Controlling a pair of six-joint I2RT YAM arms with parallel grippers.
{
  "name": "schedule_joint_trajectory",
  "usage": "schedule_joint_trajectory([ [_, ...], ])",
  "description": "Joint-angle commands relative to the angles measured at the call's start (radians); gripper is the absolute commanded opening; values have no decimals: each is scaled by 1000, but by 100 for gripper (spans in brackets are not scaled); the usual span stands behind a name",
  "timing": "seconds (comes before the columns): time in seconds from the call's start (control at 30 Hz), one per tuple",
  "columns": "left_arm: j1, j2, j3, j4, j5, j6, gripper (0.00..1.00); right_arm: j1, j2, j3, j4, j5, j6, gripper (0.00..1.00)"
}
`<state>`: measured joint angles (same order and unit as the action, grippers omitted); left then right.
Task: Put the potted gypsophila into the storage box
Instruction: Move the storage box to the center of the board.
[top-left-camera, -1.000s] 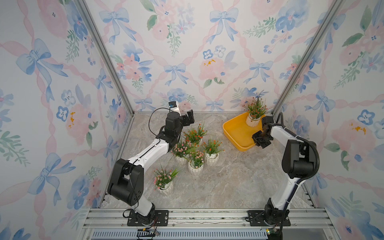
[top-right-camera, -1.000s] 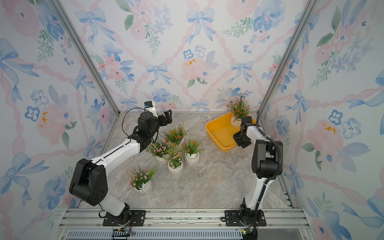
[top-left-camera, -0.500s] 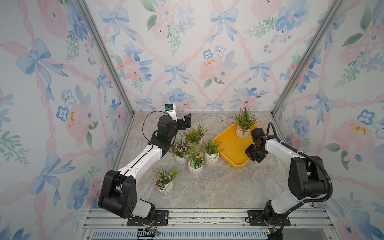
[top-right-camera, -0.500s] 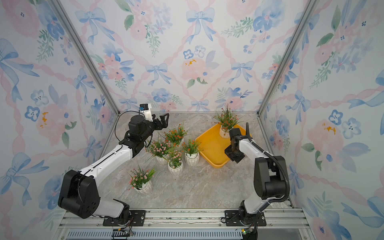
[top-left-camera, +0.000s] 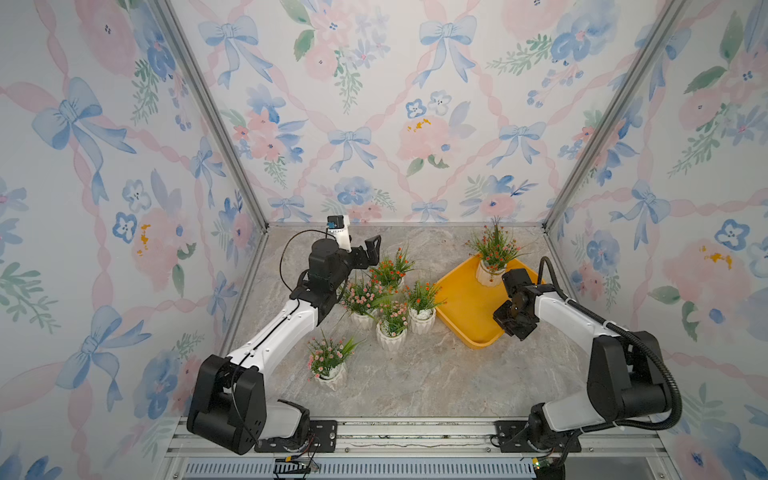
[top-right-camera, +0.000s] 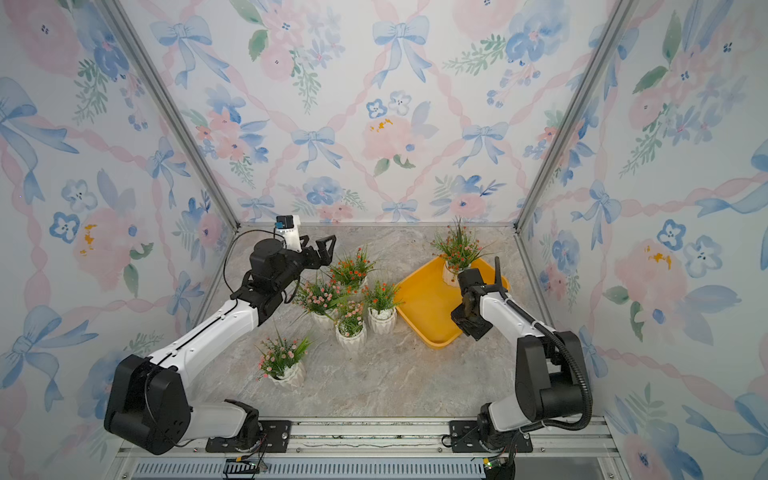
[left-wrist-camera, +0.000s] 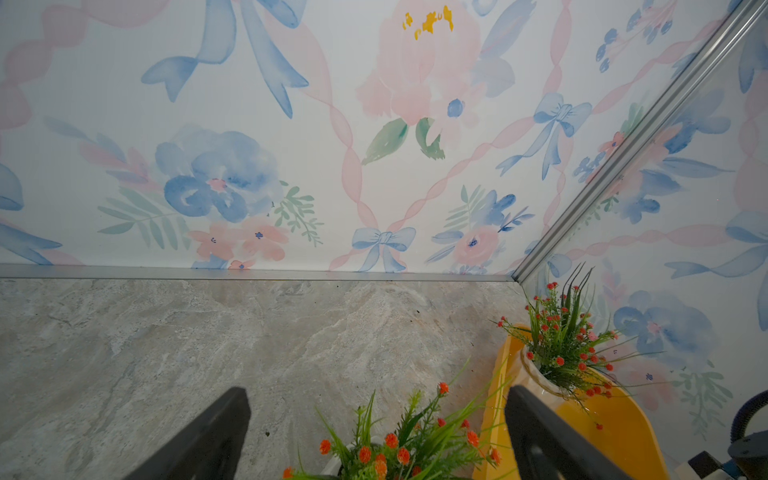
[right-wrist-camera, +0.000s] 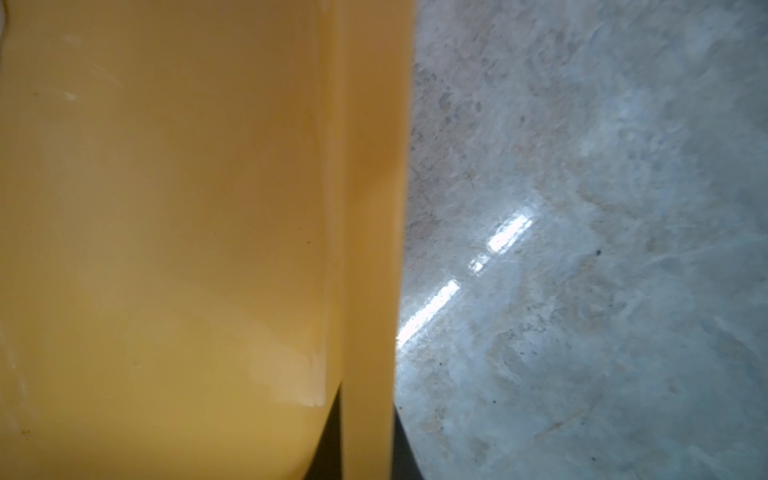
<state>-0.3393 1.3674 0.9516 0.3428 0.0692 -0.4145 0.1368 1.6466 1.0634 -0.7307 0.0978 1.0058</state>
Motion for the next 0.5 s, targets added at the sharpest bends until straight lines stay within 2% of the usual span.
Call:
schedule_joint_trajectory([
  [0.0, 1, 60, 57, 19, 10, -57, 98, -46, -35, -52, -55, 40, -37, 1],
  [0.1, -18, 116, 124, 21, -26, -84, 98, -91, -62, -85, -33, -4, -78, 2],
  [0.23, -52, 215, 247, 19, -48, -69, 98, -100, -84, -91, -59, -16, -140, 2],
  [0.47, -109, 313, 359, 10, -72, -114, 98, -115, -165, -189, -33, -50, -148, 2],
])
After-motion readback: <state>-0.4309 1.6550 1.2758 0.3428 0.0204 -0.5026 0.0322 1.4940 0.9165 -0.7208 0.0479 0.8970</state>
